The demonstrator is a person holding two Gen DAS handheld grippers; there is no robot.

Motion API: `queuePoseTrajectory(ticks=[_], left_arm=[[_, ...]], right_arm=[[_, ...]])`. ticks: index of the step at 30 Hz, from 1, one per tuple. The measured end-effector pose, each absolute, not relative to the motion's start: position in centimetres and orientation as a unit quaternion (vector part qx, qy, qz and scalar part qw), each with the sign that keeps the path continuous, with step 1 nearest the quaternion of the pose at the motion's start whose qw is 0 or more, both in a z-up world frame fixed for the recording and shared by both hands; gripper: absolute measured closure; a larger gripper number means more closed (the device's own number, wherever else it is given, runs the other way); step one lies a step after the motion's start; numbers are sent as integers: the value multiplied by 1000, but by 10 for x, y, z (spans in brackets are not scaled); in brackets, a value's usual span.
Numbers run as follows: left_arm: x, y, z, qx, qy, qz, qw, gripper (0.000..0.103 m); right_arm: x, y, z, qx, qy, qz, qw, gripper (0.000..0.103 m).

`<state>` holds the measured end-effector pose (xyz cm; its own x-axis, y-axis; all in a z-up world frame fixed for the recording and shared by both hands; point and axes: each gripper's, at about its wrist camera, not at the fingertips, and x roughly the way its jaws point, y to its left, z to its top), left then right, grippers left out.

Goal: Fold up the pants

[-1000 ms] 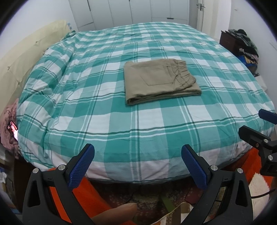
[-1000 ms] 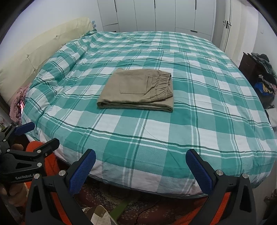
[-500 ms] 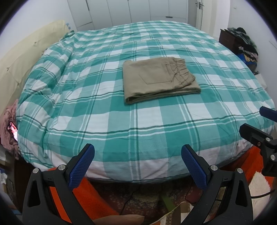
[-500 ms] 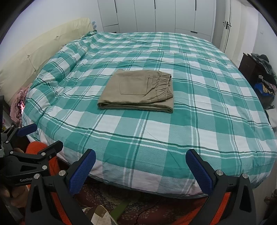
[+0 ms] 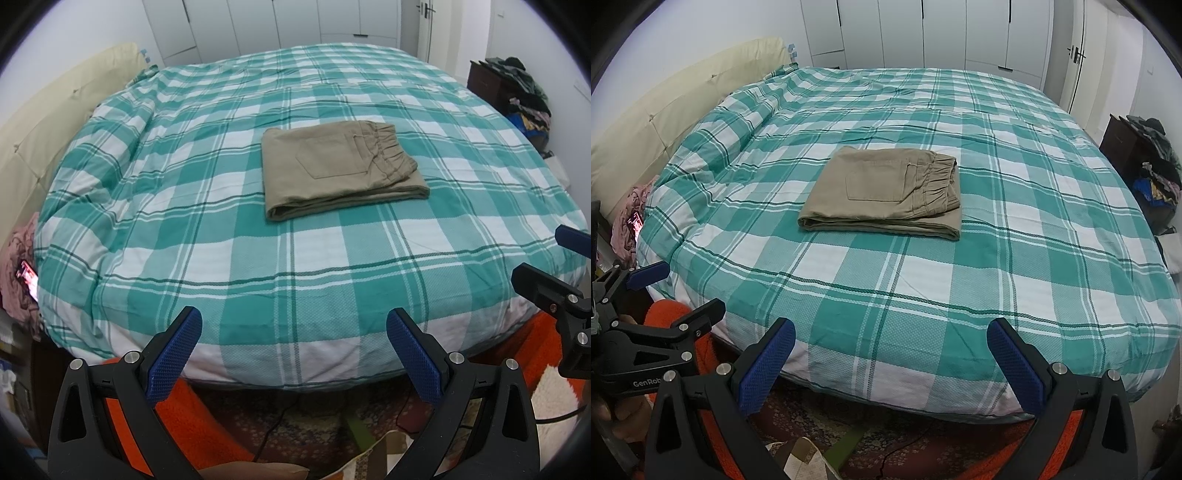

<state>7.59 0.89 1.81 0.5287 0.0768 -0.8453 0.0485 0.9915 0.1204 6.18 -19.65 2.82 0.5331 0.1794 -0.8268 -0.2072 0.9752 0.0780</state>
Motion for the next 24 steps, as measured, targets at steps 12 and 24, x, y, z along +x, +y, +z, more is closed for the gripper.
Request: queuePoseTrajectory(ticks=[12,24], left_arm=[[76,9,17,67,486,7,872,3],[79,15,15,76,488,10,870,3]], right_arm=[[63,-197,29,-24,467,108,877,0],[63,-197,29,-26,467,104,878,0]])
